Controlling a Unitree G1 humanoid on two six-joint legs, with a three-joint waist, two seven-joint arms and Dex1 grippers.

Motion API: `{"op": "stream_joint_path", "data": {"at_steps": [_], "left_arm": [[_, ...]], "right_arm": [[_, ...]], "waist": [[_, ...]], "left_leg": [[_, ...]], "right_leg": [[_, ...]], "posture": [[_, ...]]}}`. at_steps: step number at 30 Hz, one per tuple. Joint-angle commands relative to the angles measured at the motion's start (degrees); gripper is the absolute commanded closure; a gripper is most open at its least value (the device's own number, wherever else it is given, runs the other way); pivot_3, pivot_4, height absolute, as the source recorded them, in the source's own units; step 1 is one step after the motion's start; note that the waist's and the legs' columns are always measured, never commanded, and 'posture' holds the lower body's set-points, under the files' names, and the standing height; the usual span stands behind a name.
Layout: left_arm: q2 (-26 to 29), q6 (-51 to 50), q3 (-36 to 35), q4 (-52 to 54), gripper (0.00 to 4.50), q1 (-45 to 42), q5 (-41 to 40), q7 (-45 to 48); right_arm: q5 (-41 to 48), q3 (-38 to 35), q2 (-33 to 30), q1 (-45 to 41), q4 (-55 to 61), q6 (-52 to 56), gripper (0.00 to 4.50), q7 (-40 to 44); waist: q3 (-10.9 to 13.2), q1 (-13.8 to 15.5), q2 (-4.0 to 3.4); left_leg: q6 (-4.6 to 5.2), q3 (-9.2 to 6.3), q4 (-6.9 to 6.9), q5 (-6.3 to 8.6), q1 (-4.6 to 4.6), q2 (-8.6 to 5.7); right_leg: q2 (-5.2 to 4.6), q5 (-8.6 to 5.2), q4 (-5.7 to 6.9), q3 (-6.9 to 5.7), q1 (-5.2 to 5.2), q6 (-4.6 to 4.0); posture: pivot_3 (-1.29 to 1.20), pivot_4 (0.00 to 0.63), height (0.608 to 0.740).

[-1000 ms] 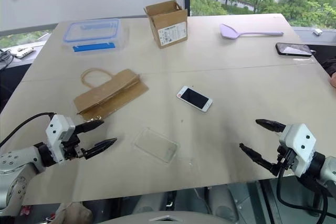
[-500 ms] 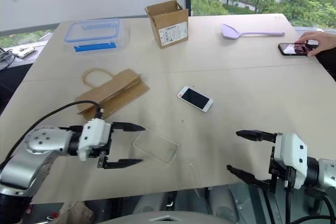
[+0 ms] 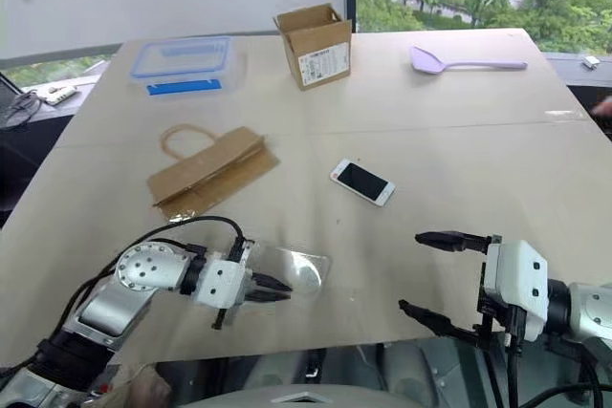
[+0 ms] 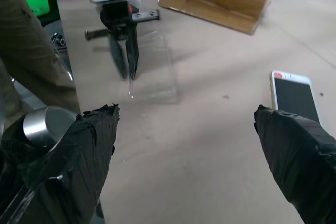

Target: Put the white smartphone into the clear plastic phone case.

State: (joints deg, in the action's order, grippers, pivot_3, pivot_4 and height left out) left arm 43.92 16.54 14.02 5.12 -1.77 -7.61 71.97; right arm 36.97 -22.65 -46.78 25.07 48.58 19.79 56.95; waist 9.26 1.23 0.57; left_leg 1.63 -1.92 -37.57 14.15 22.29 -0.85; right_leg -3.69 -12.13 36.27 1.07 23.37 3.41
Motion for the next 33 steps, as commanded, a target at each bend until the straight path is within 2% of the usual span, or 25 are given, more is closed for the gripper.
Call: {"op": "stream_joint_path", "data": {"at_steps": [1,4,9,13,21,26,30,31,33], "left_arm": [[-2.1,-6.9,0.8,-3.4,4.42,1.9,2.3,-5.2],[-4.2,-8.1,0.7,-4.1,4.42,0.6,1.7,-6.5],[-8.0,-9.3,1.4,-10.7,4.42,-5.6,2.5,-7.2],[-10.1,-10.9,1.6,-20.9,4.42,-17.1,2.6,-5.1],[-11.9,-5.0,3.7,-33.3,4.42,-27.7,4.1,-0.8],[-14.1,-7.0,5.0,-32.5,4.42,-29.3,4.0,0.1],[-14.7,-19.0,5.5,-22.3,4.42,-29.5,1.8,0.7],[-14.6,-22.2,5.4,-19.5,3.87,-29.4,0.9,0.9],[-14.4,-27.0,4.7,-14.6,3.11,-28.9,-0.1,0.2]], "right_arm": [[-0.7,1.2,-0.4,-1.2,1.8,1.9,0.0,-3.4],[0.8,3.1,0.1,-4.4,1.8,5.6,0.0,-7.9],[-0.5,6.9,0.7,-10.3,1.0,8.9,0.0,-13.3],[-1.6,8.3,-0.3,-12.7,1.8,13.4,0.0,-17.8],[2.8,9.4,-0.4,-15.3,0.3,18.8,0.0,-18.8],[0.3,11.8,-0.3,-16.4,-2.2,19.5,0.0,-19.8],[-1.3,12.5,-0.6,-18.8,-5.5,20.0,0.0,-20.4],[-1.9,12.8,-0.7,-19.6,-6.3,19.9,0.0,-20.3],[-2.5,13.8,-0.7,-21.7,-8.1,20.6,0.0,-20.4]], "waist": [[0.0,0.1,-0.09],[-0.2,0.1,-0.33],[-0.4,0.3,-0.64],[-0.4,1.0,-0.73],[-0.4,0.3,-0.52],[-0.4,1.0,-0.5],[-0.4,1.1,-0.47],[-0.4,1.0,-0.41],[-0.2,0.8,-0.25]], "left_leg": [[0.01,0.0,0.0,0.01,-0.1,0.0],[0.04,0.02,0.0,0.06,-0.53,0.07],[0.01,0.26,0.0,0.08,-0.39,0.1],[0.11,0.28,0.0,0.01,-0.37,0.09],[0.47,0.27,-0.01,-0.21,-0.31,0.14],[0.48,0.21,-0.01,-0.2,-0.1,0.1],[0.48,0.1,-0.08,-0.2,0.05,0.06],[0.48,0.01,-0.21,-0.2,0.23,0.06],[0.49,-0.03,-0.36,-0.2,0.62,0.06]], "right_leg": [[-0.02,-0.01,-0.01,-0.01,-0.09,0.01],[-0.28,-0.08,-0.18,-0.21,-0.64,0.1],[-0.47,-0.08,-0.37,-0.38,-0.7,0.11],[-0.44,-0.07,-0.36,-0.51,-0.75,0.12],[-0.4,-0.05,-0.36,-0.64,-0.73,0.13],[-0.42,-0.05,-0.39,-0.69,-0.65,0.14],[-0.45,-0.06,-0.45,-0.79,-0.64,0.14],[-0.44,-0.06,-0.45,-0.89,-0.55,0.15],[-0.43,-0.05,-0.44,-0.95,-0.29,0.15]], "posture": [[0.0,0.15,0.74],[0.0,0.15,0.74],[0.0,0.15,0.74],[0.0,0.15,0.74],[0.0,0.15,0.74],[0.0,0.15,0.74],[0.0,0.15,0.74],[0.0,0.15,0.74],[0.0,0.15,0.74]]}}
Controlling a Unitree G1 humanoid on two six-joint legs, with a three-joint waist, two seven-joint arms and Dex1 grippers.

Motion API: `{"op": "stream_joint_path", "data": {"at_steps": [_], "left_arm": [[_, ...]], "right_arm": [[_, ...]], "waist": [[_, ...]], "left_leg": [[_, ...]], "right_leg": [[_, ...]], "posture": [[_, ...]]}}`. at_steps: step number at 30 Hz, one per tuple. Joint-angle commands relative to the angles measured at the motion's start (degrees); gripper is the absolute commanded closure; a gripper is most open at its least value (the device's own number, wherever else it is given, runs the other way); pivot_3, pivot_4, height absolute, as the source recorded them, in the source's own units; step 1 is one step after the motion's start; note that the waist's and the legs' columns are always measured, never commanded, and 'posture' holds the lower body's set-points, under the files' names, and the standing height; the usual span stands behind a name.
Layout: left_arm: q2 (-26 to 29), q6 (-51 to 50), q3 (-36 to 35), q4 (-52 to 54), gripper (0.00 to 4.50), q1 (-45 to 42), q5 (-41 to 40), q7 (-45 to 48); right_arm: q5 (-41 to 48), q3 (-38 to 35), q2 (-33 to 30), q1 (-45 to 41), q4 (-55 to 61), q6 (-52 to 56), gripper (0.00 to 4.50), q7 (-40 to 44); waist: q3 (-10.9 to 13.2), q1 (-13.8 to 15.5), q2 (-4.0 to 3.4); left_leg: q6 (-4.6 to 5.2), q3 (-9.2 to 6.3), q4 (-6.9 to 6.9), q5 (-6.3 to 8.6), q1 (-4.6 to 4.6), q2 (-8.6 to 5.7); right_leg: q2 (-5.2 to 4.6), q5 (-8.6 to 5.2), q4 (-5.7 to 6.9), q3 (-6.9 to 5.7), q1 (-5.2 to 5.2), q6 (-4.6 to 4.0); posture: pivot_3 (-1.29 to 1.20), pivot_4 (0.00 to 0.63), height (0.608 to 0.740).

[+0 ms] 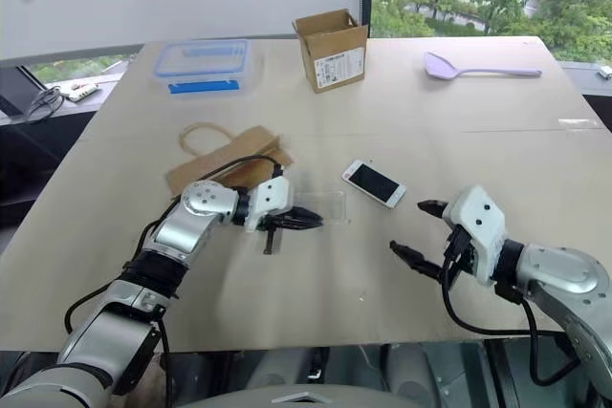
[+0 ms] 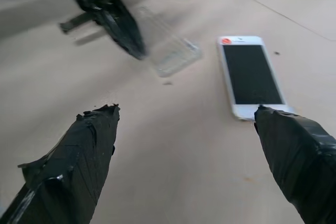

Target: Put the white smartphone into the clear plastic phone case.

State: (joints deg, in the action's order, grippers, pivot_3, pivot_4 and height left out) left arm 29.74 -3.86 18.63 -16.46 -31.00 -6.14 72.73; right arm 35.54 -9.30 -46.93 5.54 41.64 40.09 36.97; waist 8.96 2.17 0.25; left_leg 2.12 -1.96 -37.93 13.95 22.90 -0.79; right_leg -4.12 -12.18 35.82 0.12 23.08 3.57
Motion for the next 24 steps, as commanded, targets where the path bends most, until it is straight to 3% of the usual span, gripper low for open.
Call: {"op": "stream_joint_path", "data": {"at_steps": [1,6,7,14,18,24], "left_arm": [[0.2,-8.5,-0.4,9.3,2.69,0.7,-2.1,-0.7],[2.4,-19.6,-6.3,24.4,0.28,4.5,-9.7,-3.1],[3.0,-22.6,-8.1,28.3,0.1,5.9,-12.1,-4.1],[7.7,-32.9,-23.9,46.5,0.1,18.3,-24.9,-11.4],[7.2,-28.2,-31.5,49.7,0.1,28.1,-26.9,-13.3],[8.1,-24.3,-36.2,51.5,0.1,37.0,-28.1,-14.2]], "right_arm": [[-1.5,1.2,-0.5,-3.4,-1.9,0.5,0.0,-0.2],[-5.8,7.8,1.5,-13.1,-8.5,2.1,0.0,-1.9],[-7.0,9.8,2.2,-15.7,-10.3,2.5,0.0,-2.1],[-12.4,20.7,9.9,-31.0,-22.1,5.6,0.0,-2.3],[-15.6,24.4,14.2,-36.6,-30.3,5.3,0.0,-1.8],[-18.7,27.5,17.7,-40.6,-40.1,4.9,0.0,1.5]], "waist": [[0.1,-0.3,0.16],[0.3,-2.1,0.31],[0.4,-2.8,0.34],[0.7,-2.8,0.29],[0.7,-2.8,0.29],[0.8,-2.5,0.29]], "left_leg": [[0.0,0.01,-0.03,0.0,0.1,0.0],[0.02,0.0,-0.03,0.02,0.7,0.05],[0.01,-0.01,-0.04,0.02,0.75,0.05],[0.01,-0.06,0.04,0.02,0.76,0.11],[0.0,-0.03,0.03,0.02,0.76,0.06],[-0.02,-0.08,0.02,0.02,0.8,-0.01]], "right_leg": [[0.0,0.01,0.01,0.01,0.09,0.01],[0.09,0.29,0.08,0.03,0.7,0.0],[0.1,0.3,0.09,0.01,0.76,0.01],[0.15,0.29,0.1,-0.04,0.85,0.01],[0.08,0.3,0.09,-0.04,0.82,0.01],[0.05,0.21,0.06,-0.04,0.82,-0.18]], "posture": [[0.0,0.15,0.74],[0.0,0.15,0.74],[0.0,0.15,0.74],[0.0,0.15,0.74],[0.0,0.15,0.74],[0.0,0.15,0.74]]}}
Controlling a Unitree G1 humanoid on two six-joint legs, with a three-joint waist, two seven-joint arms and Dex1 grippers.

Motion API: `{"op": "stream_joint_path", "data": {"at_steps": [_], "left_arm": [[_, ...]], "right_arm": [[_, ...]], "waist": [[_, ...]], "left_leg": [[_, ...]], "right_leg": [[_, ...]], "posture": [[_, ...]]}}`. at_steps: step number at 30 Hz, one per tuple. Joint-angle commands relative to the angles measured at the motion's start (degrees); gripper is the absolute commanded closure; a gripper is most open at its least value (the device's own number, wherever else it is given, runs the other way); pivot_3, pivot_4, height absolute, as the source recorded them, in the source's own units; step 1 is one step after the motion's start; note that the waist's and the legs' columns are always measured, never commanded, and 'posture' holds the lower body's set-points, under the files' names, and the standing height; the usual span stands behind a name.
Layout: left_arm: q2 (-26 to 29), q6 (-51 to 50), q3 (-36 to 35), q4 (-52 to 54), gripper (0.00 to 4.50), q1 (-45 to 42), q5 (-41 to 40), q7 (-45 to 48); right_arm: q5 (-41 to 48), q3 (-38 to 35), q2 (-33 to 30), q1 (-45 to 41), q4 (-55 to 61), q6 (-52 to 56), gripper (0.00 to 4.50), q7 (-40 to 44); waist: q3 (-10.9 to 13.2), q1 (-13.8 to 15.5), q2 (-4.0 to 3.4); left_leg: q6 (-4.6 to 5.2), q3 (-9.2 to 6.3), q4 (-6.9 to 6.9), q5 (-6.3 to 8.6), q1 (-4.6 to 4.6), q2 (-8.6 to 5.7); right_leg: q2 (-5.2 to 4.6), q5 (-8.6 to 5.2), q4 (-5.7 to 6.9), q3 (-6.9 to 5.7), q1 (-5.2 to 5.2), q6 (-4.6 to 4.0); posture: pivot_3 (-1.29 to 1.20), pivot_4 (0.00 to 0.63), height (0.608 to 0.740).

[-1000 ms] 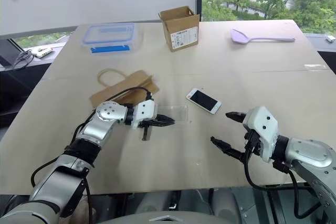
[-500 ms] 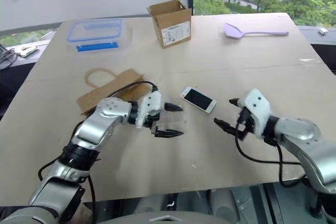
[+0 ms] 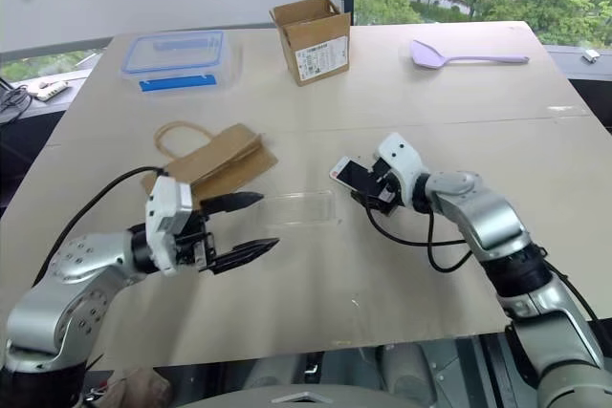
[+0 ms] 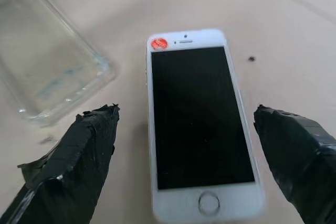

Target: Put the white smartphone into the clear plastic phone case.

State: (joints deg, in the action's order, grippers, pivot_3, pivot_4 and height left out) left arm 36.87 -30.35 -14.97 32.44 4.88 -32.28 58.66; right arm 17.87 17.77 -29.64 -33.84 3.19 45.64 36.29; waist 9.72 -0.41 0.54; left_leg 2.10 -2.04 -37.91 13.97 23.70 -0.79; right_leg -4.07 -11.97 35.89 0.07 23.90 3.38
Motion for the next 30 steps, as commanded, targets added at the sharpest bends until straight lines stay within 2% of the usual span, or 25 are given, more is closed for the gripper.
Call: {"op": "stream_joint_path", "data": {"at_steps": [1,5,8,10,15,20,24,30], "left_arm": [[1.2,2.4,-3.2,2.7,0.1,1.9,-2.4,0.1],[1.5,2.8,-4.5,2.6,0.1,2.5,-4.4,-0.7],[2.1,3.3,-4.3,1.8,0.0,2.2,-4.5,-1.2],[2.4,3.4,-4.0,1.4,0.0,2.4,-4.6,-1.3],[2.5,2.9,-3.0,-0.3,0.0,2.2,-4.7,-2.3],[3.5,4.1,-3.6,-3.7,0.0,5.2,-3.5,-0.8],[4.4,6.2,-3.9,-5.9,0.0,6.8,-2.7,0.8],[5.2,7.4,-4.1,-7.4,0.0,7.5,-2.6,1.3]], "right_arm": [[-1.4,1.0,0.7,-1.4,-2.6,-0.6,0.0,2.9],[-4.3,3.9,0.3,-1.4,-5.9,-0.4,0.0,5.2],[-6.2,4.5,-0.2,-1.0,-6.7,-1.1,0.77,6.0],[-7.4,4.5,-0.8,-0.5,-6.6,-1.8,1.5,6.1],[-9.4,2.7,-2.4,0.1,-4.6,-7.2,1.55,7.2],[-3.2,-0.5,-2.9,-2.7,6.7,-9.1,1.55,14.5],[-4.4,5.0,-2.4,-6.9,10.9,-7.9,1.55,18.7],[-13.6,14.5,2.4,-11.1,1.2,-12.4,1.55,17.7]], "waist": [[0.0,0.2,0.0],[0.0,-0.3,-0.01],[0.0,-0.3,-0.01],[0.0,-0.2,0.01],[0.0,-0.1,0.0],[0.0,-0.5,-0.08],[0.1,-1.2,-0.11],[0.0,-0.8,-0.06]], "left_leg": [[0.0,-0.02,0.0,0.0,-0.01,0.0],[0.0,0.02,0.01,0.0,-0.09,0.01],[0.0,0.02,0.01,0.01,-0.21,0.01],[0.0,0.01,0.01,0.01,-0.23,0.01],[0.0,0.01,0.01,0.01,-0.23,-0.01],[0.0,0.02,0.01,0.01,-0.15,-0.01],[0.0,0.07,0.1,0.01,-0.1,0.06],[-0.01,0.03,0.11,0.01,-0.1,0.03]], "right_leg": [[0.0,-0.01,0.0,-0.01,0.0,-0.02],[0.02,-0.02,0.02,0.0,-0.06,-0.05],[0.02,-0.02,0.02,-0.01,-0.17,-0.05],[0.02,-0.03,0.02,-0.01,-0.2,-0.05],[0.01,-0.02,0.02,0.0,-0.21,-0.04],[0.01,0.01,0.02,0.0,-0.13,0.01],[0.07,0.1,0.09,0.05,0.08,0.16],[0.01,0.01,0.09,-0.02,0.05,-0.01]], "posture": [[0.0,0.15,0.74],[0.0,0.15,0.74],[0.0,0.15,0.74],[0.0,0.15,0.74],[0.0,0.15,0.74],[0.0,0.15,0.74],[0.0,0.15,0.74],[0.0,0.15,0.74]]}}
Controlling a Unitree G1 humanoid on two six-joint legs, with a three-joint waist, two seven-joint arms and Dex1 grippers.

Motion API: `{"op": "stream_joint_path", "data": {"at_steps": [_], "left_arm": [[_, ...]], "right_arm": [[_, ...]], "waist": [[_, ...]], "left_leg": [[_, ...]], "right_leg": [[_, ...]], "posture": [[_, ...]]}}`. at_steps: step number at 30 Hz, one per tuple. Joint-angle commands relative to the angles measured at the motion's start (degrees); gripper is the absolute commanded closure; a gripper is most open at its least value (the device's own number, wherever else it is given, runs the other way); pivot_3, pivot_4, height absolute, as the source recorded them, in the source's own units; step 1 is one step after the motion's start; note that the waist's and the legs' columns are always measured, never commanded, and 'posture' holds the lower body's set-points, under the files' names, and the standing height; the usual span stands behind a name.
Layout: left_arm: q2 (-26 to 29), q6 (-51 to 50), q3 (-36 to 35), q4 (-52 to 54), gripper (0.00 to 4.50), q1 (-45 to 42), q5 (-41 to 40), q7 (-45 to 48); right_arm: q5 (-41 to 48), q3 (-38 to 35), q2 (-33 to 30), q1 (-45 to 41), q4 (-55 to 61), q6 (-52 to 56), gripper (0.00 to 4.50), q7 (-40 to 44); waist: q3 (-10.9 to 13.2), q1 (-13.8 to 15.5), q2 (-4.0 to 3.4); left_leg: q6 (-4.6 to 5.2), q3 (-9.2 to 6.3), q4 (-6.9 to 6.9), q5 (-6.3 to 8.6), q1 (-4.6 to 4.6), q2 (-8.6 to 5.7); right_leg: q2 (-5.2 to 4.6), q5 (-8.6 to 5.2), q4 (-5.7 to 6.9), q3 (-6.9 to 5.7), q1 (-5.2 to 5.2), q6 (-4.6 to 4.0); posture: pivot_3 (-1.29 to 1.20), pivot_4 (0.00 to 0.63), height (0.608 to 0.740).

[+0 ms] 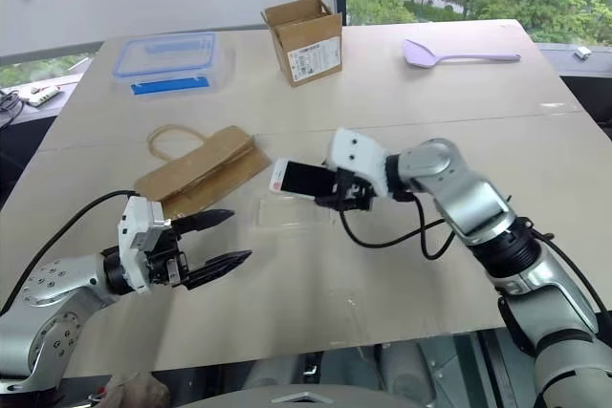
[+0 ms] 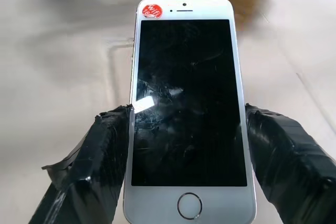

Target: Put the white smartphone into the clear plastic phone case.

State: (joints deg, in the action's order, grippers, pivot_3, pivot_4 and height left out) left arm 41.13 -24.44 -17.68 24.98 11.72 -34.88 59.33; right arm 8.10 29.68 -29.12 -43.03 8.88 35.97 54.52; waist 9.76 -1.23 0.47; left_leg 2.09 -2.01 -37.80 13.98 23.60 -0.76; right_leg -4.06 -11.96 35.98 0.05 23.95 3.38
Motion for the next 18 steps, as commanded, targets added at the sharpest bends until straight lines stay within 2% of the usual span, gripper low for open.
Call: {"op": "stream_joint_path", "data": {"at_steps": [1,18], "left_arm": [[1.0,1.6,-1.5,0.1,0.0,1.0,0.0,0.7],[1.3,3.5,-2.2,0.2,0.0,4.0,0.6,0.2]], "right_arm": [[-4.4,3.0,2.8,-2.3,-6.0,-3.1,1.55,-0.4],[-15.9,11.1,5.4,-5.1,-12.1,-9.9,1.56,7.0]], "waist": [[0.0,0.1,-0.01],[0.0,0.2,-0.02]], "left_leg": [[0.0,0.03,-0.01,0.0,0.0,-0.02],[-0.05,0.04,0.01,0.0,0.0,-0.01]], "right_leg": [[0.0,0.0,-0.01,0.02,0.01,0.0],[0.01,0.04,0.02,0.05,0.09,0.05]], "posture": [[0.0,0.15,0.74],[0.0,0.15,0.74]]}}
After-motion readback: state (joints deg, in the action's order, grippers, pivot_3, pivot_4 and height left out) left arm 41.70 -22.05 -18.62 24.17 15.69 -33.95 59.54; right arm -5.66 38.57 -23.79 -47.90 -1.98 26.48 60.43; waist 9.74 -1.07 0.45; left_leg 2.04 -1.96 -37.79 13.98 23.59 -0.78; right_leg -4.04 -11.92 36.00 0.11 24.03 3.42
